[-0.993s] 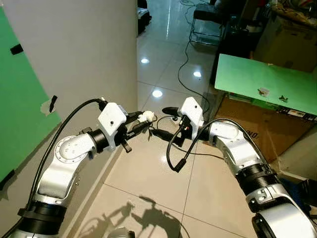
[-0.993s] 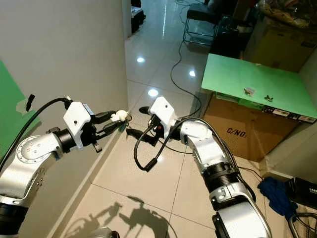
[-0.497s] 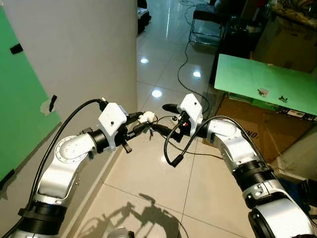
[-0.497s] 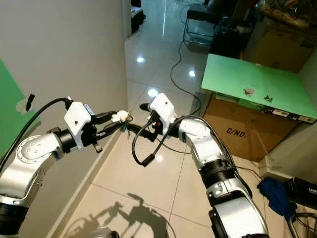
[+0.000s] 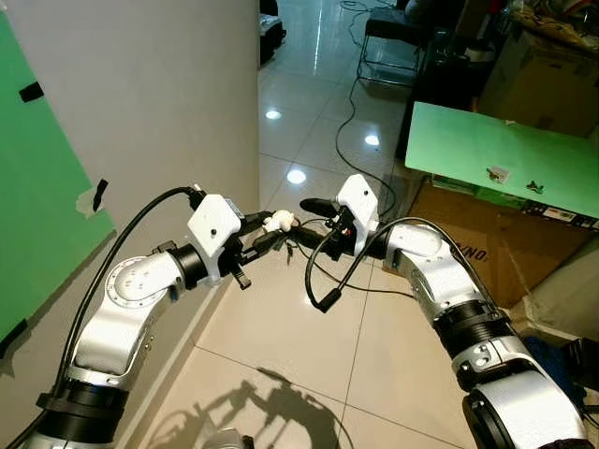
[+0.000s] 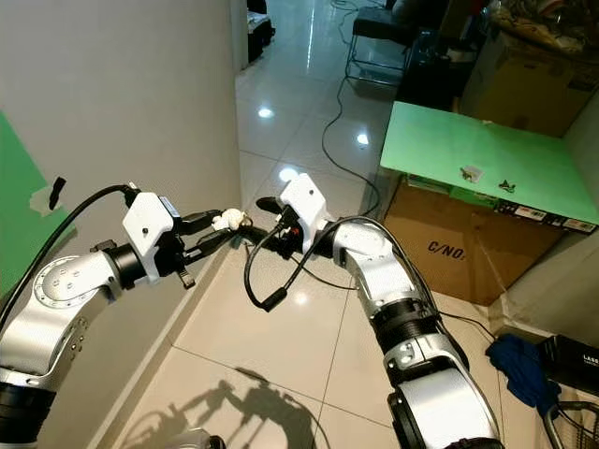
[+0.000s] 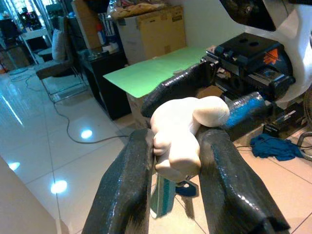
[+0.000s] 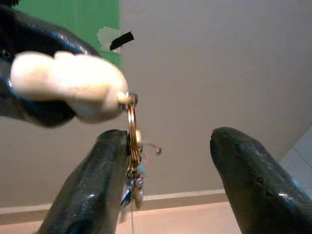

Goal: Hang keys on a hook

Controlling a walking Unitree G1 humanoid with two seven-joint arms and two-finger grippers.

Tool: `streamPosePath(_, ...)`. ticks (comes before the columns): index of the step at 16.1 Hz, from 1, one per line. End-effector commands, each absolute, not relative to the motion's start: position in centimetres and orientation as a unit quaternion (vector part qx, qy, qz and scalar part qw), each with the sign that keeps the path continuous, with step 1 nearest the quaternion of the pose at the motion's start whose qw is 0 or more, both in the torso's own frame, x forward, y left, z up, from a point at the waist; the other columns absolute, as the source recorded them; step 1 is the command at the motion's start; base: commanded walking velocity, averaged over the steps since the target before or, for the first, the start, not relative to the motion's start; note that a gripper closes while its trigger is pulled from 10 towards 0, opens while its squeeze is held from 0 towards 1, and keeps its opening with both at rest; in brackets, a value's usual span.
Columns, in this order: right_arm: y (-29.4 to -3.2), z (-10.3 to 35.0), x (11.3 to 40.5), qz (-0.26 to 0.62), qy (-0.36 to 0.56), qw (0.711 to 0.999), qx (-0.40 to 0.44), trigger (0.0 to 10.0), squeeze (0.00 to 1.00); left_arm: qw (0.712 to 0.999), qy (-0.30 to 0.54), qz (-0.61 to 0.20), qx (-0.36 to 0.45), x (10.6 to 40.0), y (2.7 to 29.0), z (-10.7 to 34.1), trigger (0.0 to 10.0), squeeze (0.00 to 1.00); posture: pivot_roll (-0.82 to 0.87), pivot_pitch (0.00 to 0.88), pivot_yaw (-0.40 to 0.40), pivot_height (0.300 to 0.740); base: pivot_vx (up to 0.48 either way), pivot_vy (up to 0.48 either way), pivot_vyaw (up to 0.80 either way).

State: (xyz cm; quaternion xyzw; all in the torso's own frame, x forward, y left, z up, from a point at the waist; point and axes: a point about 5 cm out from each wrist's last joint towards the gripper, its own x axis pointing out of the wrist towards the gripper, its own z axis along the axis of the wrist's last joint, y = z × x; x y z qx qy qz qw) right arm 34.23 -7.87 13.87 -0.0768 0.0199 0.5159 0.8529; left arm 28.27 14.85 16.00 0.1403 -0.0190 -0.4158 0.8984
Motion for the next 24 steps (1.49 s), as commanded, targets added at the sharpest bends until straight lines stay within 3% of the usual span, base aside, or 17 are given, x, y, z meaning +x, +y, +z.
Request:
streamPosePath(1,-8.2,14.47,34.64,0.506,0.008,0.859,-0.075,0.0,0.0,0.894,-0.031,-0.425,0.141,28.26,14.33,16.64,10.0,0.0,-0.03,0.0,-0.062,0.74,0.0,0.0,0.0)
streamPosePath(23,-8.51,14.93,34.35,0.522,0.004,0.852,-0.021,0.0,0.0,0.895,-0.031,-0.424,0.139,28.29,13.82,16.37,10.0,0.0,-0.04,0.0,-0.075,0.74,0.0,0.0,0.0)
streamPosePath(24,-8.57,14.93,34.35,0.522,0.005,0.852,-0.021,0.0,0.0,0.895,-0.027,-0.423,0.137,28.3,13.86,16.26,10.0,0.98,-0.04,0.0,-0.075,0.74,0.0,0.0,0.0)
